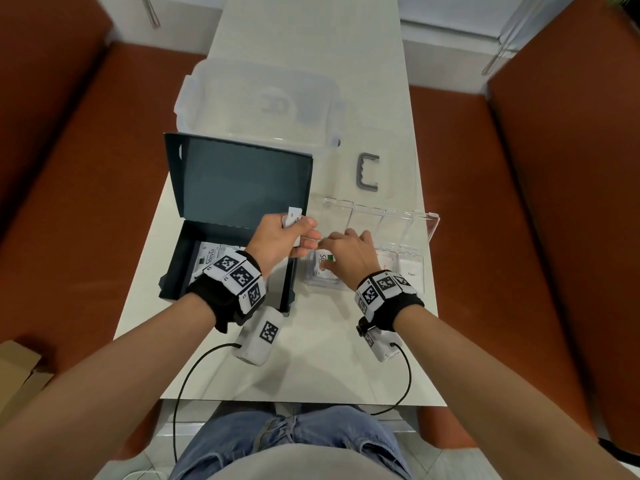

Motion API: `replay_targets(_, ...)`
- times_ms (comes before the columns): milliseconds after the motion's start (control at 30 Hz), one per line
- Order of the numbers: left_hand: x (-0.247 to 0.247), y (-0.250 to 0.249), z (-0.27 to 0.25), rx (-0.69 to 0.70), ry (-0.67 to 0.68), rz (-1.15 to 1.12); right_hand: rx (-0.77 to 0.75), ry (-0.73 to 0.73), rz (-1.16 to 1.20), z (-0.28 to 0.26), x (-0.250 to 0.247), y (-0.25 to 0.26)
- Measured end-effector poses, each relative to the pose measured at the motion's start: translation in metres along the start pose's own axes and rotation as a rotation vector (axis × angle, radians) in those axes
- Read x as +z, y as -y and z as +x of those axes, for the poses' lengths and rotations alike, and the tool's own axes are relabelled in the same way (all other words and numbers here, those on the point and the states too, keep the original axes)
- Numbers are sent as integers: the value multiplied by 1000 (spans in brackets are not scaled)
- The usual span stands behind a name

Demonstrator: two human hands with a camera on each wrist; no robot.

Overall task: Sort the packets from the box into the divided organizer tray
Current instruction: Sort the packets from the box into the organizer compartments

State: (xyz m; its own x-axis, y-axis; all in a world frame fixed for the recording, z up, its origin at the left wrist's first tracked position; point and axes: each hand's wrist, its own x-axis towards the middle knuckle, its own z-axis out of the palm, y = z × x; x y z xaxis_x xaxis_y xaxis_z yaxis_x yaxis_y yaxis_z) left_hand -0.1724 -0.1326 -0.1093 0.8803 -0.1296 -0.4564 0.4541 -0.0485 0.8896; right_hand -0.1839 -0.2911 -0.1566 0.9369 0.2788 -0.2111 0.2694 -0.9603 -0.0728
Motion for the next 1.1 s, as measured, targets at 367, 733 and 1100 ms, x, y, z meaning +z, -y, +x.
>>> replay_targets(367, 3, -4, 0, -101, -16, -142, 17, 27, -111, -5, 5, 4)
replay_targets(733, -4, -22, -4, -379, 325, -609, 98, -114, 173, -18, -44, -13)
replay_targets(1100, 9, -32, -6, -25, 420, 90, -90, -89, 549, -14, -118, -15)
